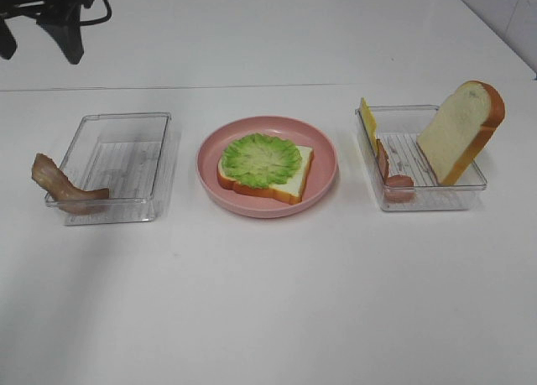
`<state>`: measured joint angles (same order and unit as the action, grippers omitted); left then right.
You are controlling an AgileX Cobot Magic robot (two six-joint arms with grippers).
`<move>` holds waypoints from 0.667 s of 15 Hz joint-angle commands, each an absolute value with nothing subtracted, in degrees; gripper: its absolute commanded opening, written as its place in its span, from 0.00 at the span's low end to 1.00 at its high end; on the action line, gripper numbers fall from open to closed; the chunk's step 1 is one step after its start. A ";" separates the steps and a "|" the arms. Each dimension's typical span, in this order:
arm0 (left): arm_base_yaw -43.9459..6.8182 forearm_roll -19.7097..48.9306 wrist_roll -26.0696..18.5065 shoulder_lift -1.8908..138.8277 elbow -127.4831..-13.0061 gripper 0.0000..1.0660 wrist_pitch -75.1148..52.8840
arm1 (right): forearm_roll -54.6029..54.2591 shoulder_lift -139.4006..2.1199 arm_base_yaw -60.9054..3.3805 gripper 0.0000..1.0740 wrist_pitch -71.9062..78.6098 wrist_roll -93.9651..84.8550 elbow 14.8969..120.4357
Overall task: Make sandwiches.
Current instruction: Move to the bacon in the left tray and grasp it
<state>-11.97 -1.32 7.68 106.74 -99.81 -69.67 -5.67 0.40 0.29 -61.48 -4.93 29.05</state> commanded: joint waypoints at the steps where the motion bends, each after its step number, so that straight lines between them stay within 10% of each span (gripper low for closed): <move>1: -11.97 -4.47 10.31 104.39 -93.85 0.68 -73.45 | -5.50 1.15 0.63 0.71 -60.85 -5.33 28.99; 10: -7.33 -4.18 14.15 105.94 -85.03 0.68 -64.80 | -5.50 1.15 0.63 0.71 -60.85 -5.33 28.99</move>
